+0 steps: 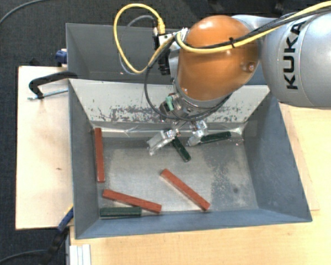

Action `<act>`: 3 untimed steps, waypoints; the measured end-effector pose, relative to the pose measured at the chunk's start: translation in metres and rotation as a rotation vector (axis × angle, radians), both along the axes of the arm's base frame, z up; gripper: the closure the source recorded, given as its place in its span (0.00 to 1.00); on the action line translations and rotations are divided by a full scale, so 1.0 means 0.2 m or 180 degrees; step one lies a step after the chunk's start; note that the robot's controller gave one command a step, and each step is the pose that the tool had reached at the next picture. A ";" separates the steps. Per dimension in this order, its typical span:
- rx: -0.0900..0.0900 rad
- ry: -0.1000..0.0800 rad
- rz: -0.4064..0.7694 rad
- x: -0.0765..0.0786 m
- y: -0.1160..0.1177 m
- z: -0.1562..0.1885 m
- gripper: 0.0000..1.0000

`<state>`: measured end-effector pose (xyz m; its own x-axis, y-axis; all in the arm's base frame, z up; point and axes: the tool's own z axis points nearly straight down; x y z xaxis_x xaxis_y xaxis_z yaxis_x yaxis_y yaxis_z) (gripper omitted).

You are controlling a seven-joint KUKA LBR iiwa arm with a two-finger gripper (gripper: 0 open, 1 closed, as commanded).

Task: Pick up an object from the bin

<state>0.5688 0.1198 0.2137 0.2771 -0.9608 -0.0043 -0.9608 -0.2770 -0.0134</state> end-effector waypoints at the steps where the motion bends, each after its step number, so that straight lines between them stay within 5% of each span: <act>1: -0.0026 0.0051 0.1292 -0.20 -0.06 -0.68 0.00; 2: -0.0026 0.0028 0.1291 -0.19 -0.06 -0.66 1.00; 3: -0.0025 0.0028 0.1290 -0.19 -0.06 -0.66 1.00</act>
Offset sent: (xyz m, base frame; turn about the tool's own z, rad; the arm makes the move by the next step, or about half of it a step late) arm -0.0380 -0.0137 -0.1338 -0.4092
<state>0.5314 0.1073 0.0808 0.6335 -0.7737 -0.0014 -0.7738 -0.6335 -0.0021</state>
